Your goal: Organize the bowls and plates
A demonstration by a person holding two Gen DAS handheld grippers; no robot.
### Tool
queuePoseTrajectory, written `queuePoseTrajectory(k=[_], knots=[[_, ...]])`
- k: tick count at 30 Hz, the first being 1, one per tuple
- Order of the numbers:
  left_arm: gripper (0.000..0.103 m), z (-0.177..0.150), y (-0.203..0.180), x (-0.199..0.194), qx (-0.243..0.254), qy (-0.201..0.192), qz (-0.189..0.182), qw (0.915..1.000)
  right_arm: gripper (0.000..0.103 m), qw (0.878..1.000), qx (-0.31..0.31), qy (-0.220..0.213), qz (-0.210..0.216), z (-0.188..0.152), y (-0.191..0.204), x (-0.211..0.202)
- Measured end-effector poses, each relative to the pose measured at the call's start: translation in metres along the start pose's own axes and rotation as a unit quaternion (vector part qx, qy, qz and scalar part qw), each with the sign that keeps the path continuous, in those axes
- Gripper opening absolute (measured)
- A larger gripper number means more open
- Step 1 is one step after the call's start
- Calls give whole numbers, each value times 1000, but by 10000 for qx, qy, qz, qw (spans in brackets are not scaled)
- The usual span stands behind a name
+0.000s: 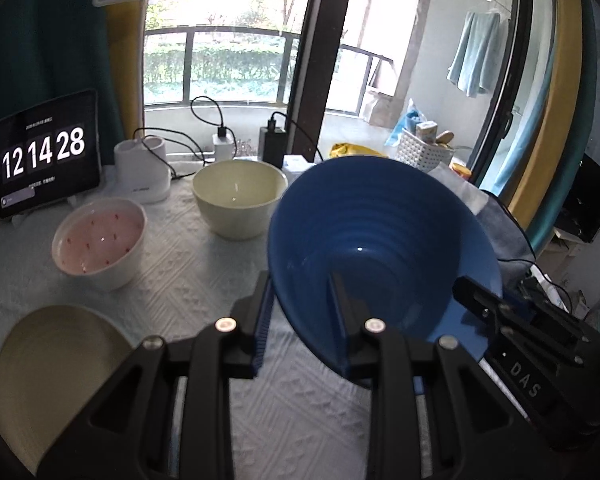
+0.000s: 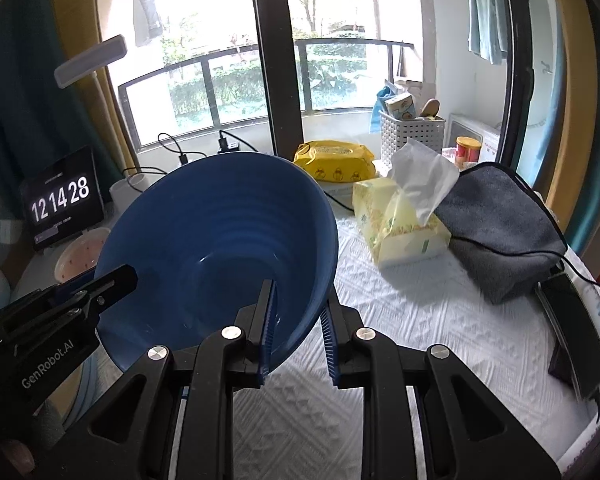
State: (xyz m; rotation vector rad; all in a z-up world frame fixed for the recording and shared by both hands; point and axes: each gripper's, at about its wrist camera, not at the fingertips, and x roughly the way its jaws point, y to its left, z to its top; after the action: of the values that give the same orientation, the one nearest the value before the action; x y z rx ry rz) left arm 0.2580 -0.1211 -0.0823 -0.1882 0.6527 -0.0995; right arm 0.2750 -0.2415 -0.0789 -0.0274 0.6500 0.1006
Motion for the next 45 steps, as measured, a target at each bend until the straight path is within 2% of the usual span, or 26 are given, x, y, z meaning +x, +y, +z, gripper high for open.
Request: queuePoseTrajectory(k=[18,24,30,38,41,43,45], knots=[[28,-28,29,-28,-159,230,70,9996,24,9988,-109,454,165,-35,35,-12],[28,-40,29,-25,-83,444,73,9990,30,9976,-42,664,183,-43,37,-7],[29,-45,28,-25,-69,551,18,9985,31,9965,55,808,182,-50,31,-3],[32,-38,35,-34,-39,400,181,9990,36,9979,178,610,86,-42,21,-12],[37,-34,37,-41,-9,282,167,9995,36,9985,176,519,55,-36,19,-18],[46,-30,39,-49,-19,136,111,9998,37,9988,167,459,53,-31,20,-22],[46,-26,41,-54,-17,35,114,9999,37,9991,136,403,60,-27,22,-25]])
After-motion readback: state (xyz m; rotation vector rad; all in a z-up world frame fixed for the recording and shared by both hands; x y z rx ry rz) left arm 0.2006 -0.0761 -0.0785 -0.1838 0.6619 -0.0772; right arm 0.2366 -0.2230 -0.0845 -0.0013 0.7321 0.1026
